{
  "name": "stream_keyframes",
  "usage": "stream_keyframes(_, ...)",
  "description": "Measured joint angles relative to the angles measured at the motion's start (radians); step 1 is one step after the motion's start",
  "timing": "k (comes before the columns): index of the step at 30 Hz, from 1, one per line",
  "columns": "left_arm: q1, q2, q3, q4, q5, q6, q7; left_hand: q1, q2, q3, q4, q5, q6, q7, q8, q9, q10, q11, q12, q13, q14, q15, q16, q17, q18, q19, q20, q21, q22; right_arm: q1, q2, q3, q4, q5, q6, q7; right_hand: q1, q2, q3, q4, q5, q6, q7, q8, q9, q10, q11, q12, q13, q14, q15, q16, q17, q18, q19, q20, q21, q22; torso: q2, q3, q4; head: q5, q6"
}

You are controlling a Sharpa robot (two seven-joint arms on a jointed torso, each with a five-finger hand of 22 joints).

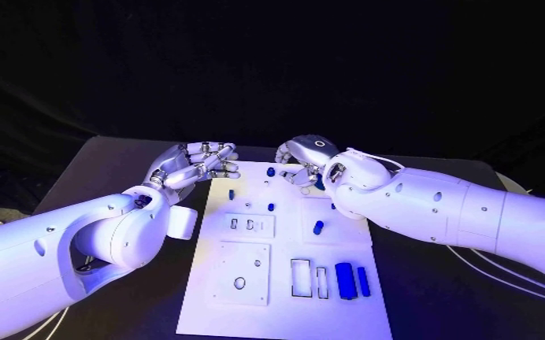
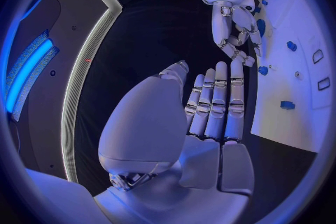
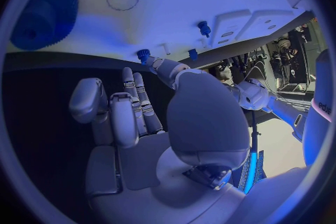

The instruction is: Assemble the parts on the task board

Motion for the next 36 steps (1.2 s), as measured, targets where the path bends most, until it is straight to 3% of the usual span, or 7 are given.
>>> stream_keyframes(8, 0.000, -0.004, 0.000, -0.002, 0.000, 0.000, -0.001, 0.000, 0.000, 0.000, 0.000, 0.000, 0.000, 0.000, 0.000, 0.000, 0.000, 0.000, 0.000, 0.000, 0.000, 0.000, 0.000, 0.000, 0.000, 0.000, 0.000, 0.000, 0.000, 0.028, -0.125, 0.014, 0.102, 0.068, -0.002, -0.013, 0.000, 0.000, -0.007, 0.007, 0.008, 0.000, 0.000, -0.005, 0.000, 0.020, -0.005, 0.012, 0.003, 0.000, 0.000, 0.000, 0.006, 0.000, 0.000, 0.000, 0.000, 0.008, -0.003, 0.0017, -0.0077, -0.001, 0.006)
stream_keyframes(13, 0.000, -0.006, 0.000, -0.002, 0.000, 0.000, -0.002, 0.000, 0.000, 0.000, 0.000, 0.000, 0.000, 0.000, 0.000, 0.000, 0.000, 0.000, 0.000, 0.000, 0.000, 0.000, 0.000, 0.000, 0.000, 0.000, 0.000, 0.000, 0.000, 0.040, -0.198, 0.020, 0.139, 0.139, 0.018, -0.026, -0.033, -0.020, -0.044, 0.027, 0.031, -0.027, -0.009, -0.028, -0.001, 0.114, -0.021, 0.061, 0.025, 0.001, -0.001, 0.008, 0.023, 0.000, 0.021, -0.013, 0.022, 0.043, -0.004, 0.0035, -0.0124, -0.003, 0.008)
stream_keyframes(18, 0.001, -0.004, 0.000, -0.002, 0.000, 0.001, -0.003, 0.000, 0.000, 0.003, -0.003, 0.000, 0.000, 0.000, 0.000, -0.001, 0.000, 0.000, 0.000, 0.000, 0.000, 0.000, 0.000, 0.001, 0.000, 0.000, 0.000, 0.000, 0.001, 0.045, -0.247, 0.021, 0.150, 0.186, 0.093, -0.054, -0.038, -0.033, -0.123, 0.040, 0.031, -0.059, -0.031, -0.043, 0.001, 0.236, -0.053, 0.161, 0.092, 0.002, -0.032, 0.018, 0.040, 0.000, 0.042, -0.031, 0.034, 0.068, -0.005, 0.0047, -0.0163, -0.006, 0.009)
stream_keyframes(24, 0.000, 0.001, 0.000, -0.003, 0.000, 0.003, -0.004, 0.000, 0.000, 0.003, -0.003, 0.000, 0.000, 0.000, 0.000, -0.001, 0.000, 0.000, 0.000, 0.000, 0.000, 0.000, 0.000, 0.001, 0.000, 0.000, 0.000, 0.000, 0.001, 0.045, -0.265, 0.020, 0.146, 0.209, 0.174, -0.089, 0.058, 0.023, -0.333, 0.114, 0.050, -0.103, -0.041, 0.008, 0.058, 0.109, -0.062, 0.573, 0.460, 0.002, -0.049, 0.060, 0.115, -0.010, 0.072, -0.050, 0.066, 0.124, -0.004, 0.0050, -0.0177, -0.013, 0.007)
stream_keyframes(27, 0.000, 0.002, 0.000, -0.004, 0.000, 0.004, -0.005, 0.000, 0.000, 0.003, -0.003, 0.000, 0.000, 0.000, 0.000, -0.001, 0.000, 0.000, 0.000, 0.000, 0.000, 0.000, 0.000, 0.001, 0.000, 0.000, 0.000, 0.000, 0.001, 0.044, -0.261, 0.019, 0.136, 0.216, 0.194, -0.100, 0.097, 0.027, -0.392, 0.165, 0.051, -0.115, -0.038, 0.032, 0.077, 0.157, -0.059, 0.925, 0.797, 0.002, -0.044, 0.093, 0.122, -0.015, 0.097, -0.045, 0.092, 0.165, -0.004, 0.0048, -0.0180, -0.014, 0.006)
stream_keyframes(31, 0.000, 0.003, 0.000, -0.004, 0.000, 0.006, -0.006, 0.000, 0.000, 0.003, -0.003, 0.000, 0.000, 0.000, 0.000, -0.001, 0.000, 0.000, 0.000, 0.000, 0.000, 0.000, 0.000, 0.001, 0.000, 0.000, 0.000, 0.000, 0.001, 0.039, -0.243, 0.016, 0.118, 0.220, 0.211, -0.110, 0.122, 0.037, -0.421, 0.210, 0.081, -0.129, -0.032, 0.047, 0.087, 0.202, -0.052, 1.118, 0.985, 0.002, -0.041, 0.108, 0.122, -0.015, 0.101, -0.043, 0.095, 0.179, -0.004, 0.0048, -0.0172, -0.016, 0.005)
stream_keyframes(36, 0.000, 0.003, 0.000, -0.004, 0.000, 0.007, -0.007, 0.000, 0.000, 0.003, -0.003, 0.000, 0.000, 0.000, 0.000, -0.001, 0.000, 0.000, 0.000, 0.000, 0.000, 0.000, 0.000, 0.001, 0.000, 0.000, 0.000, 0.000, 0.001, 0.026, -0.216, 0.013, 0.095, 0.222, 0.223, -0.117, 0.131, 0.046, -0.428, 0.220, 0.082, -0.130, -0.031, 0.048, 0.089, 0.206, -0.048, 1.160, 1.028, 0.002, -0.034, 0.109, 0.122, -0.015, 0.103, -0.041, 0.095, 0.183, -0.004, 0.0039, -0.0151, -0.018, 0.002)
